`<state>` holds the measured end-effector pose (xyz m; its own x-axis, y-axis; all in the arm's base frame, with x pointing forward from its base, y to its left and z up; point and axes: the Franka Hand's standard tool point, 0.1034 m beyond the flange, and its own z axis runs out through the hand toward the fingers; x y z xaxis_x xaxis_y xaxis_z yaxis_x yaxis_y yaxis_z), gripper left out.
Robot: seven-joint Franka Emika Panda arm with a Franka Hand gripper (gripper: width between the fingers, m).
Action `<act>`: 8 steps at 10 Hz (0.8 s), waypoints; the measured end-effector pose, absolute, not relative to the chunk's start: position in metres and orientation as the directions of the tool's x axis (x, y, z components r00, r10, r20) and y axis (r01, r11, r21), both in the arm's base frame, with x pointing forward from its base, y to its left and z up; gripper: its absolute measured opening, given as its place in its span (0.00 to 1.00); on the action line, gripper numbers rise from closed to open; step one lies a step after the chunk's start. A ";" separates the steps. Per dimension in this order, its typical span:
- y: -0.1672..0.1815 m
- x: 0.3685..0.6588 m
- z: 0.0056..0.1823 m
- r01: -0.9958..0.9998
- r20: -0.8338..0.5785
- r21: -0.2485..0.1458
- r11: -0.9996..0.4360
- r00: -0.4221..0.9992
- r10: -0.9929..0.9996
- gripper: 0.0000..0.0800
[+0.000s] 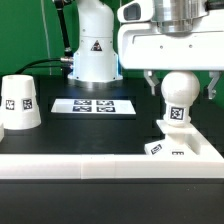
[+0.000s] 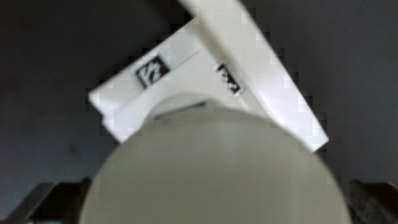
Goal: Assemble lamp
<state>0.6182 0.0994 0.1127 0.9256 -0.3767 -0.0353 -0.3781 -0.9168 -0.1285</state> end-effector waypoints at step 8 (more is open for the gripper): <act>0.097 0.622 0.113 0.270 0.065 -0.064 -0.961 0.962 0.266 0.87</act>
Offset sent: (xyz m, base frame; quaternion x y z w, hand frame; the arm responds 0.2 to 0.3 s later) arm 0.0000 0.0000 0.0000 0.0000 0.0000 -0.1938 0.9810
